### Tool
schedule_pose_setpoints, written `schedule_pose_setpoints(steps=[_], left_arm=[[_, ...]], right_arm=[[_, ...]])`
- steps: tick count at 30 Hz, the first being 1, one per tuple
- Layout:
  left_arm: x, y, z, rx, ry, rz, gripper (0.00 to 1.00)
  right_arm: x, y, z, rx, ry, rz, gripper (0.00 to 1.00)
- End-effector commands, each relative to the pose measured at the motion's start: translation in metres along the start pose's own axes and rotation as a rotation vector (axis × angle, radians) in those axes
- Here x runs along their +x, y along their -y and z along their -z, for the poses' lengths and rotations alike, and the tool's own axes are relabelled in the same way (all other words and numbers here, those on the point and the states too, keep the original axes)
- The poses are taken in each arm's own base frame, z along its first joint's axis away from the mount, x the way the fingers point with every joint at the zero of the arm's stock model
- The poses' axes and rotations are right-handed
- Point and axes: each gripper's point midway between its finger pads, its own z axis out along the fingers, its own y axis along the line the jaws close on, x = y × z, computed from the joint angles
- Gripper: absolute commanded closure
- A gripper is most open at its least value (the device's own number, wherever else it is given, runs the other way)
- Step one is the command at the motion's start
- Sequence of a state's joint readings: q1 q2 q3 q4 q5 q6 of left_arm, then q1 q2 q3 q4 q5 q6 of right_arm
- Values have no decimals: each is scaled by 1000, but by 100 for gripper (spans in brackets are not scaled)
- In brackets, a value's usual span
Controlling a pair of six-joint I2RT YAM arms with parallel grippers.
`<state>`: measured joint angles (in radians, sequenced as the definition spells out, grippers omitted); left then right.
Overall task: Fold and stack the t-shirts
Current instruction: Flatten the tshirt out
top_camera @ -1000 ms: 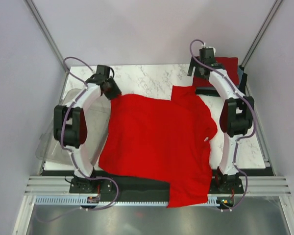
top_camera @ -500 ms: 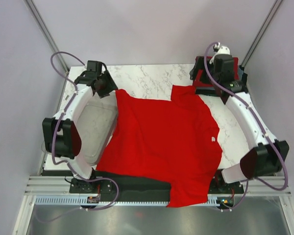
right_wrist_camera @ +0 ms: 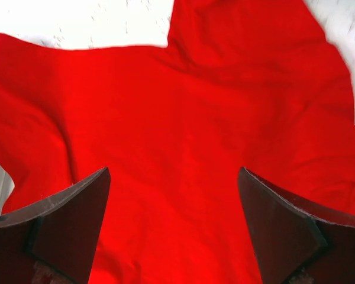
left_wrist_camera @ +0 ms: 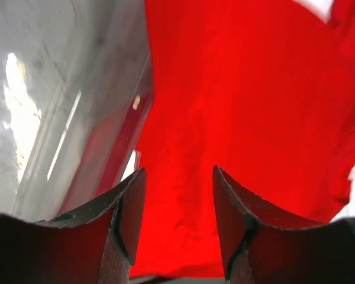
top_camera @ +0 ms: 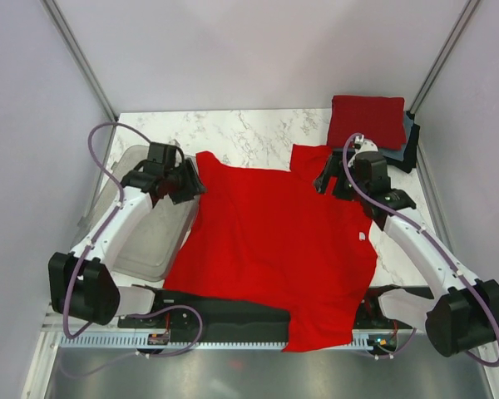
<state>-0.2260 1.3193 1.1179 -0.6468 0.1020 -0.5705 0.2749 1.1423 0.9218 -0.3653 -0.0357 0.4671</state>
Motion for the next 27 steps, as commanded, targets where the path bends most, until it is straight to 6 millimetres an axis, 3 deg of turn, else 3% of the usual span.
schedule_pose_setpoints(steps=[1, 6, 9, 12, 13, 18, 22, 24, 25, 27], left_arm=[[30, 7, -9, 77, -77, -37, 44], [56, 4, -35, 76, -176, -45, 44], [54, -7, -49, 11, -181, -47, 44], [41, -32, -62, -124, -164, -43, 44], [25, -44, -65, -176, -131, -27, 44], [-8, -93, -79, -302, -128, 95, 45], [-40, -112, -92, -333, -85, 189, 45], [-53, -111, -99, -323, -76, 186, 44], [-69, -104, -99, -313, -56, 179, 45], [-75, -96, -100, -290, -73, 167, 45]], right_arm=[[13, -4, -4, -43, -11, -40, 5], [25, 0, -4, -40, -22, -48, 5], [30, 4, -6, -32, -33, -44, 4], [33, 7, -6, -24, -39, -39, 5], [34, 7, -7, -22, -41, -37, 4], [37, 11, -10, -8, -51, -22, 4], [42, 13, -17, -4, -66, -26, 4], [45, 15, -21, 1, -79, -26, 4], [46, 15, -21, -1, -82, -21, 4], [47, 15, -23, 1, -89, -12, 4]])
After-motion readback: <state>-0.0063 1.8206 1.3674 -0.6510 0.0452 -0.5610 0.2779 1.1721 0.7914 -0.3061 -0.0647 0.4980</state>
